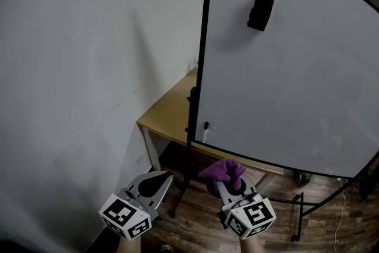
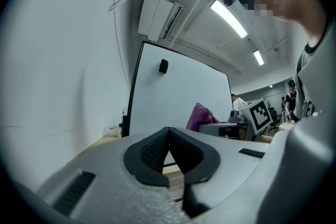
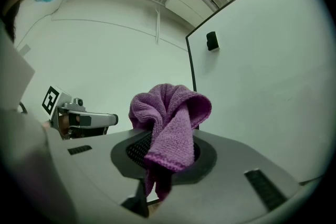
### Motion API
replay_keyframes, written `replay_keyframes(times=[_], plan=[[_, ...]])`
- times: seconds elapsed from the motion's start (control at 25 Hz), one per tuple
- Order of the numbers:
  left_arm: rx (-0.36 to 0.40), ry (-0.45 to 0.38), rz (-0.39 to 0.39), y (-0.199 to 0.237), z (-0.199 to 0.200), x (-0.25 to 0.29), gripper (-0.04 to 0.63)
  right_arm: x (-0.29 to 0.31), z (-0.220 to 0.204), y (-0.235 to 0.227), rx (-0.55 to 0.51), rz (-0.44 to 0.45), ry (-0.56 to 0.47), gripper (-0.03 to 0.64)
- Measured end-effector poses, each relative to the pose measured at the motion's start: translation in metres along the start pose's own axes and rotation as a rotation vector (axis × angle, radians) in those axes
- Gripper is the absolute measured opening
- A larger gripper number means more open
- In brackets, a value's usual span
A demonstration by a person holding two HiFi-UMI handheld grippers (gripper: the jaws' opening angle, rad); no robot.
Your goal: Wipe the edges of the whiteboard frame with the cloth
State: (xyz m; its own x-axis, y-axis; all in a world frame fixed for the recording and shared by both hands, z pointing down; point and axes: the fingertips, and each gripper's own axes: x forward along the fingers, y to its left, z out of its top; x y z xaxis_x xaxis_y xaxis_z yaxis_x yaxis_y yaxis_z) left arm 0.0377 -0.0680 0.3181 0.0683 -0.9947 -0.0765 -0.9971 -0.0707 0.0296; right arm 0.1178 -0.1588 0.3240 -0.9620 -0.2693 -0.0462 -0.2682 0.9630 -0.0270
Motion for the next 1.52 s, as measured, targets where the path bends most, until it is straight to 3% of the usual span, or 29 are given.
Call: replay_keyframes(times=[0.24, 0.56, 0.8, 1.2, 1.52], plan=[[0.018, -0.002, -0.072, 0.032, 0.005, 0.007, 0.017, 0.026, 0.009, 0.004, 0.039, -0.044, -0.052, 0.061], [0.027, -0.003, -0.155, 0.059, 0.007, 0.01, 0.017, 0.052, 0.001, 0.007, 0.001, -0.171, 0.01, 0.063], [0.013, 0.004, -0.196, 0.075, 0.001, 0.013, 0.017, 0.069, 0.008, 0.011, -0.005, -0.192, -0.001, 0.063], [-0.016, -0.002, -0.209, 0.111, -0.003, 0.052, 0.017, 0.12, 0.01, -0.025, -0.033, -0.256, 0.072, 0.063], [-0.007, -0.016, -0.204, 0.151, 0.004, 0.099, 0.017, 0.173, 0.039, -0.066, -0.047, -0.268, 0.013, 0.063]])
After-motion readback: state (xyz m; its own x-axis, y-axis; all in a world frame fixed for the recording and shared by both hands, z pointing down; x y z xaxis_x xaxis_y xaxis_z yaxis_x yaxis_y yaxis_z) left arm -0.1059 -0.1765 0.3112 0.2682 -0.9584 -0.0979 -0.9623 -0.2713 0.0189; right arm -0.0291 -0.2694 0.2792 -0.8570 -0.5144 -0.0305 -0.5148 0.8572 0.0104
